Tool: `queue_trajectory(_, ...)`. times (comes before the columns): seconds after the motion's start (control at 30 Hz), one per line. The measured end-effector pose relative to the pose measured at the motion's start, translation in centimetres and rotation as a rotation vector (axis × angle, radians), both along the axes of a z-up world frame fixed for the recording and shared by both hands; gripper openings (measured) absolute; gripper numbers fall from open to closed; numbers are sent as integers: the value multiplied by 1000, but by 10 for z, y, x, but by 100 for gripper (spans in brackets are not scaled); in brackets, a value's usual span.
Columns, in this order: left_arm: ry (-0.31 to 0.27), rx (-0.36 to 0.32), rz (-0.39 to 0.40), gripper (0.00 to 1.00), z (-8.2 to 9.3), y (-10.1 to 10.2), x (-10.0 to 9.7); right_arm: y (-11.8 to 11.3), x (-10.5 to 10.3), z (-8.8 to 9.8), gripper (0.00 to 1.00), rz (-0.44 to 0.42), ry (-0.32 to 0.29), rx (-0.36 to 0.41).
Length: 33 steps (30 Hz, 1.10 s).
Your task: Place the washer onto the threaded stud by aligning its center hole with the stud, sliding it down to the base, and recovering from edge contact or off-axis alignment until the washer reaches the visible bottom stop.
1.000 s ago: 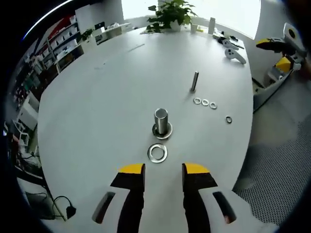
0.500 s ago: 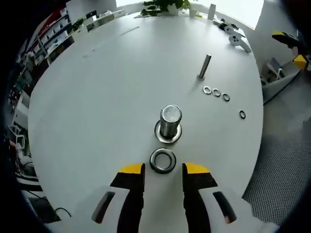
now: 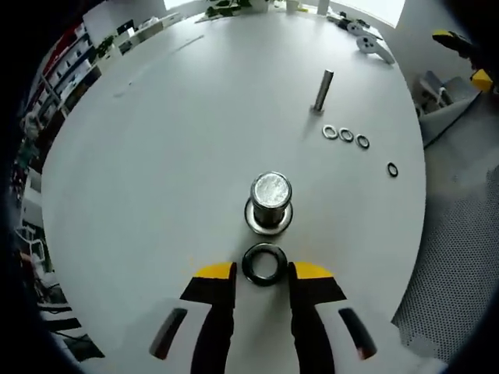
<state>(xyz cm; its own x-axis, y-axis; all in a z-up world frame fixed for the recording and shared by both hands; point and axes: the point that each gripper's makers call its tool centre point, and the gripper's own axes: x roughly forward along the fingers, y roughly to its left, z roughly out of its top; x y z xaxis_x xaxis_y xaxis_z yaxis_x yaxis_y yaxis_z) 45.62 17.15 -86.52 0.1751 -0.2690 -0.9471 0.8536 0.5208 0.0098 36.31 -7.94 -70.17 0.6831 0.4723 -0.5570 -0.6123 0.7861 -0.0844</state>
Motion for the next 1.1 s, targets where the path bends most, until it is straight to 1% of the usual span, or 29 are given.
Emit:
queue_trajectory(0.07,12,9,-13,27,-1,0,0,0,0,0,48,-1,1,1)
queue_trajectory(0.13,28,39,-55,29,-1,-1,-4,0,0,1,48,-3,-1,5)
queue_trajectory(0.23,40,68,-83,31,-1,-3,-5,-1,1,1,48,-4,-1,8)
queue_trajectory(0.47,44,78,-113,30,1,-4,-6,-1,0,1,48,-6,-3,8)
queue_trajectory(0.57,35,61,-125,28,0,-5,-5,-2,1,2,48,-10,-6,12)
queue_trajectory(0.67,37,69,-169,21,-1,-11,-9,-2,1,2,48,-11,-6,11)
queue_trajectory(0.73,44,89,-152,21,-1,-11,-8,-2,0,2,48,-10,-5,9)
queue_trajectory(0.8,47,100,-166,21,-1,-11,-8,-2,1,2,48,-10,-5,10)
queue_trajectory(1.1,55,102,-139,20,1,-10,-9,-2,1,1,48,-12,-5,8)
